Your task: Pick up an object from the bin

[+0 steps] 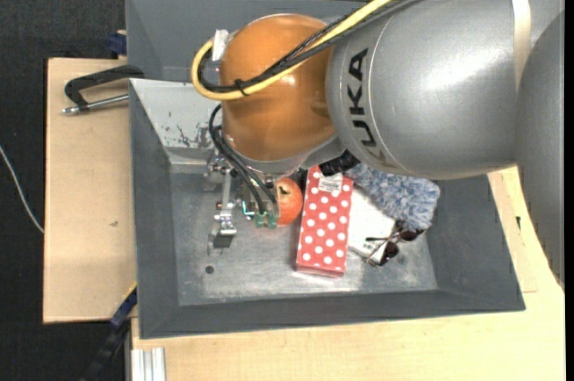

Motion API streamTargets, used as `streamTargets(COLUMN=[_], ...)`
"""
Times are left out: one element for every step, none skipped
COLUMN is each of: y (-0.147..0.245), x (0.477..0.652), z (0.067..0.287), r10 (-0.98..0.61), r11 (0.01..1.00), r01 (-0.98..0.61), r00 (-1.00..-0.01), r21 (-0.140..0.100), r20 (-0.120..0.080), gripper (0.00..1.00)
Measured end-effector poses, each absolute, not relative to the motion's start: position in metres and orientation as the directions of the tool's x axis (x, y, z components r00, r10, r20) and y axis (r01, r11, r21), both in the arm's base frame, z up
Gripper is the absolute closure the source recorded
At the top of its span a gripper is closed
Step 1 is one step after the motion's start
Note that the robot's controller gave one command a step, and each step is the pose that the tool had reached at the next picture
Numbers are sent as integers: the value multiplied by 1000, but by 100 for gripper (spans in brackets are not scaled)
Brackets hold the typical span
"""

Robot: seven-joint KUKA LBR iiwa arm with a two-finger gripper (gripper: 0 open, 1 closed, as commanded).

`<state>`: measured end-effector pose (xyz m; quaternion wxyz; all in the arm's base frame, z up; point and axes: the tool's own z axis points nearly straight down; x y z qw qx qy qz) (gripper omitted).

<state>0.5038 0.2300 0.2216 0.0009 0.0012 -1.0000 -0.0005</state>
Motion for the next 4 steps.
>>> streamTargets(y=[229, 230, 231, 231], x=[505, 506, 508, 509], z=[223, 220, 204, 204], r10=[0, -21, -111, -111], r11=[1000, 1000, 994, 994], r01=[0, -21, -111, -111], r00=[-1000, -1000, -994, -994], r21=[2, 1, 1, 1], r20=[-1, -1, 1, 0], gripper=[100, 100, 0, 100])
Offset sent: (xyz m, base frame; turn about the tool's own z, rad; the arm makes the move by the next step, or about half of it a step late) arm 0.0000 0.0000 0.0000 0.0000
